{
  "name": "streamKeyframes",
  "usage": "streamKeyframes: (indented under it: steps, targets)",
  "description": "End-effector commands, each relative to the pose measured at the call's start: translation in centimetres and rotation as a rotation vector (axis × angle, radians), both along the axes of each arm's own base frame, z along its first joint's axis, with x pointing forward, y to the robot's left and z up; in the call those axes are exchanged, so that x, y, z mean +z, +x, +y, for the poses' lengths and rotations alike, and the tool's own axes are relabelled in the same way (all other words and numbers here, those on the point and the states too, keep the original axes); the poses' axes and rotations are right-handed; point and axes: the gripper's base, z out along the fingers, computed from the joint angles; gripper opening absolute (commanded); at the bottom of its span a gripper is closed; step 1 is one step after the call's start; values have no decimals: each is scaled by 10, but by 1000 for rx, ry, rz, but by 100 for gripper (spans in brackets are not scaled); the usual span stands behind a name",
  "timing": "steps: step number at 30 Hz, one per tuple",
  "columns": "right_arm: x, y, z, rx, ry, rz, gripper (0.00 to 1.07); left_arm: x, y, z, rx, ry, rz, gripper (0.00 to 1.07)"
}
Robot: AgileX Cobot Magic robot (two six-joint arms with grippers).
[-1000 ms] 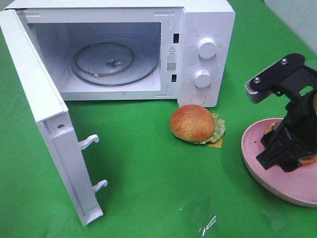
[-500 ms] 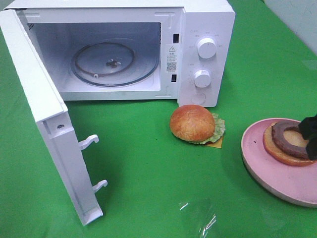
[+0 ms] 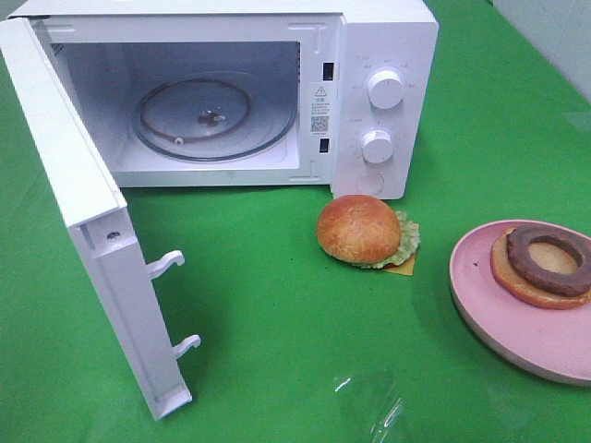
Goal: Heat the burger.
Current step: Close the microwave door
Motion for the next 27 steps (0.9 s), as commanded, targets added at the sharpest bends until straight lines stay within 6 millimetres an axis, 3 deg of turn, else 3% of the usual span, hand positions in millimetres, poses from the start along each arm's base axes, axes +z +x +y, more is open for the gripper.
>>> streamKeyframes:
  steps: [1, 6, 9, 17, 20, 27]
  targets:
    - [9, -22, -3, 12, 61, -116, 56, 0, -2, 1, 3, -4, -29, 0]
    - [17, -44, 0, 128, 116, -244, 56, 0, -2, -1, -10, -21, -25, 0]
    - [22, -67, 0, 228, 140, -386, 56, 0, -2, -1, -12, -24, -23, 0]
    - [26, -99, -9, 224, 165, -592, 56, 4, -2, -1, -14, -21, -41, 0]
    - [25, -103, -10, 223, 168, -623, 56, 7, 1, -2, -21, -4, -50, 0]
    - [25, -105, -10, 223, 167, -632, 56, 19, 31, -8, -37, 39, -44, 0]
